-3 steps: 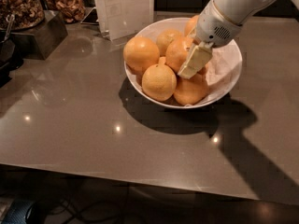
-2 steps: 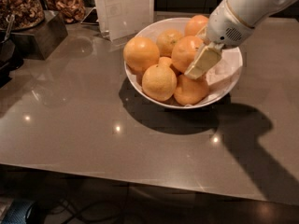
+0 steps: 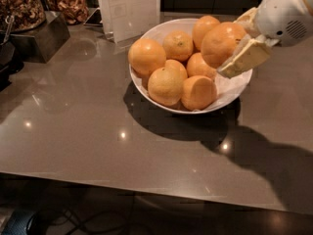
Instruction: Pick orange from white bowl
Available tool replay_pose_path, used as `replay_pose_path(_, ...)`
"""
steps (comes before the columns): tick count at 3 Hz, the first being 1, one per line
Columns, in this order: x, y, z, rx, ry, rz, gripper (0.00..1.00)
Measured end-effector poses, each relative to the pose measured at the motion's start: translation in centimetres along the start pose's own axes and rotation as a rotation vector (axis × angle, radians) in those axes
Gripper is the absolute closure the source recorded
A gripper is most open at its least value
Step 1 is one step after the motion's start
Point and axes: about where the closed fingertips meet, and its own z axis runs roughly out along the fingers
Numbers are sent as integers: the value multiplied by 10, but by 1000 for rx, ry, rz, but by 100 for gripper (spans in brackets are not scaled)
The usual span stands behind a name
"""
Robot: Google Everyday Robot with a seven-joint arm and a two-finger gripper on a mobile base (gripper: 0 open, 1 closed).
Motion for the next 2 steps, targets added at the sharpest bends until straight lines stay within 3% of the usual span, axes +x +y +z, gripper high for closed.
replay_pose_path(2, -2, 39, -56, 114, -64, -13, 100)
